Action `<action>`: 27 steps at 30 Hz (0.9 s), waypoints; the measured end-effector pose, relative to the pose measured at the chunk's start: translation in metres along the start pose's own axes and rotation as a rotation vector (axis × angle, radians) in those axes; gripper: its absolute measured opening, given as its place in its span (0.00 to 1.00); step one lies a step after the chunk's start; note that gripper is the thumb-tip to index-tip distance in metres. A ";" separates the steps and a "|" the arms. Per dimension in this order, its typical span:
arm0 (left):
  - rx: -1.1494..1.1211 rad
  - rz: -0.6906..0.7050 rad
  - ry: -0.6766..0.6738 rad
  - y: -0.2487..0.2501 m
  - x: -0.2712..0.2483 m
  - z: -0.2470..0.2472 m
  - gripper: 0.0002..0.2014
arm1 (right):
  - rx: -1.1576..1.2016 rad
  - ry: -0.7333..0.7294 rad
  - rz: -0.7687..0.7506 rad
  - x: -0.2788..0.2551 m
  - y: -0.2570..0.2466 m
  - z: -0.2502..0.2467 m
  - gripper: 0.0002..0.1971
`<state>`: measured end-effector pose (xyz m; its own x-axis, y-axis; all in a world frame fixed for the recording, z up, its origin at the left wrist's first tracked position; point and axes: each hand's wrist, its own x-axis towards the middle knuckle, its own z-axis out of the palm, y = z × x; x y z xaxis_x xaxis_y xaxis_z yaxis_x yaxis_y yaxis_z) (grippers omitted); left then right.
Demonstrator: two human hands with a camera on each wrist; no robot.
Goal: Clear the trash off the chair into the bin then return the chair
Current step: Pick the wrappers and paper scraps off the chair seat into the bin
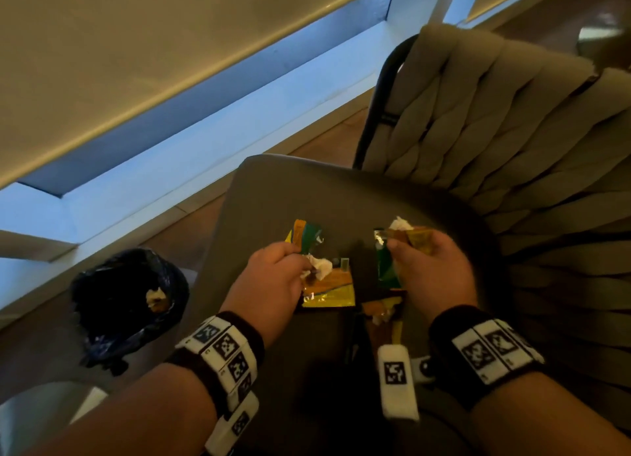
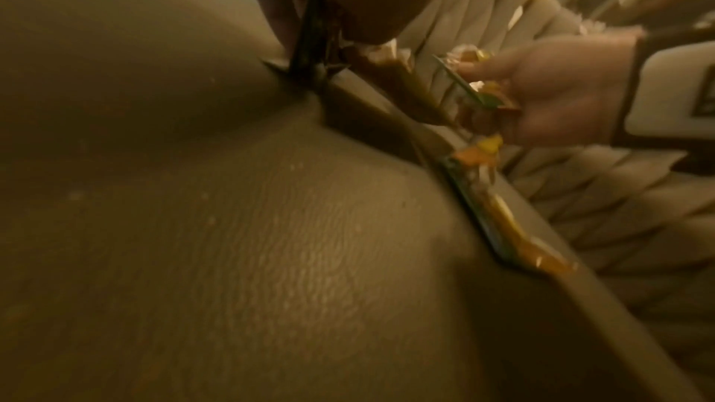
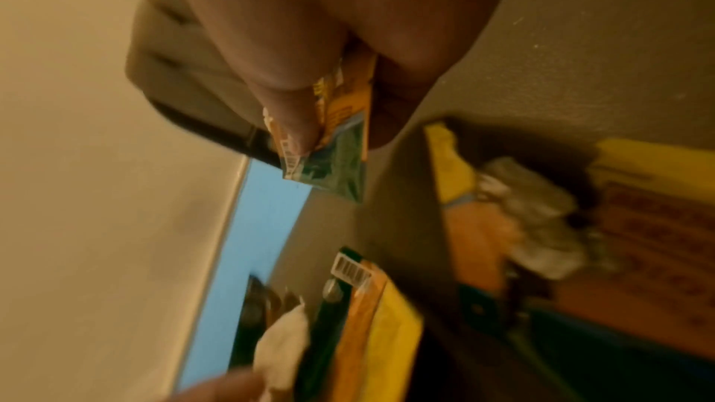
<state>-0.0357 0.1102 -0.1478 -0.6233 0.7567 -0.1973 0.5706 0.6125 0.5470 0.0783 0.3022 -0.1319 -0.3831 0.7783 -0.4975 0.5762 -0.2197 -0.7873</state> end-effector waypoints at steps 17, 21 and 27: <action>-0.325 -0.584 0.609 -0.100 -0.060 -0.079 0.07 | 0.140 -0.333 0.022 -0.076 -0.040 0.073 0.09; -0.285 -0.907 0.606 -0.188 -0.087 -0.076 0.09 | 0.042 -0.428 0.111 -0.089 -0.033 0.106 0.08; -0.248 -1.095 0.434 -0.288 -0.117 -0.050 0.13 | -0.105 -0.586 0.156 -0.106 -0.026 0.152 0.11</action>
<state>-0.1538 -0.1656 -0.2416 -0.8682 -0.3060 -0.3907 -0.4620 0.7858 0.4111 -0.0056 0.1366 -0.1141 -0.6046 0.2818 -0.7450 0.7141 -0.2225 -0.6638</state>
